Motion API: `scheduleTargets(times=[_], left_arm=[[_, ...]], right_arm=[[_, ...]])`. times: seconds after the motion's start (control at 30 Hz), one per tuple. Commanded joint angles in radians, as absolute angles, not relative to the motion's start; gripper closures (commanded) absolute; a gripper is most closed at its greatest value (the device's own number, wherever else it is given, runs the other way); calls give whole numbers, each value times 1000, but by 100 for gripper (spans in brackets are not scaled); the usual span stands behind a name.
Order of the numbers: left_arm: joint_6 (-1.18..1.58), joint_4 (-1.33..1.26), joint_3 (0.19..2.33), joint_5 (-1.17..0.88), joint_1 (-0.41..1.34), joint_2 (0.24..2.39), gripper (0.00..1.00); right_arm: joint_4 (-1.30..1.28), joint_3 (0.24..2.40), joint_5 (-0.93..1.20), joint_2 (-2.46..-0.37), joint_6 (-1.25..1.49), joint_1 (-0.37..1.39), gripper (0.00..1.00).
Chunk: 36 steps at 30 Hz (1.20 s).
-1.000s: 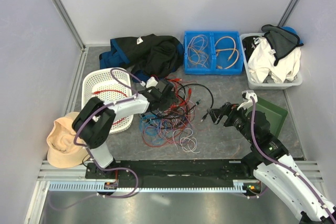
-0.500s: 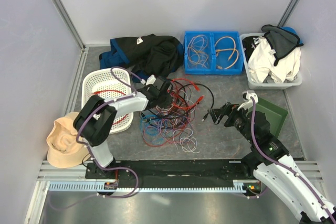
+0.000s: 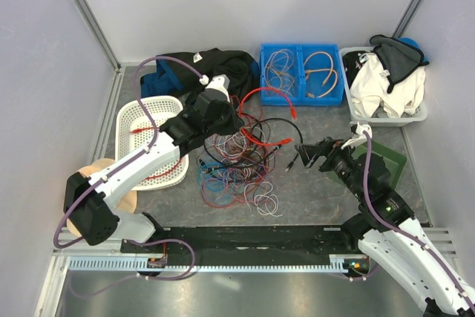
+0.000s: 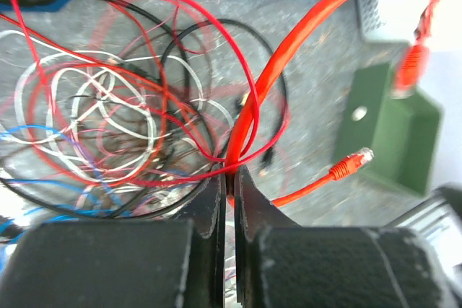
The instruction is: Untangle the cables
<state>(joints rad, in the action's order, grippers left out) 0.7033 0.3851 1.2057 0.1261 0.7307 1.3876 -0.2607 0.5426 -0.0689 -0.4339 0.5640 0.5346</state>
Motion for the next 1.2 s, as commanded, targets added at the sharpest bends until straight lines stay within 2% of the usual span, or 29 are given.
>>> scheduleTargets(times=[0.0, 0.47, 0.9, 1.0, 1.1, 1.13, 1.17], left_arm=[[509, 436, 1192, 192, 771, 1361, 98], [522, 399, 1227, 224, 880, 1454, 98], [569, 365, 1212, 264, 936, 1441, 98], [574, 357, 1193, 271, 942, 1428, 98], [580, 356, 1174, 288, 942, 1419, 98], [581, 356, 1163, 291, 942, 1410, 98], [583, 354, 1155, 302, 942, 1404, 98]], right_arm=[[-94, 603, -39, -510, 613, 535, 5], [492, 557, 155, -905, 963, 535, 9], [681, 581, 167, -1196, 1126, 537, 11], [696, 584, 123, -1209, 1117, 537, 25], [689, 592, 92, -1195, 1088, 538, 53], [677, 598, 86, -1190, 1075, 541, 67], [658, 601, 72, -1180, 1066, 540, 73]])
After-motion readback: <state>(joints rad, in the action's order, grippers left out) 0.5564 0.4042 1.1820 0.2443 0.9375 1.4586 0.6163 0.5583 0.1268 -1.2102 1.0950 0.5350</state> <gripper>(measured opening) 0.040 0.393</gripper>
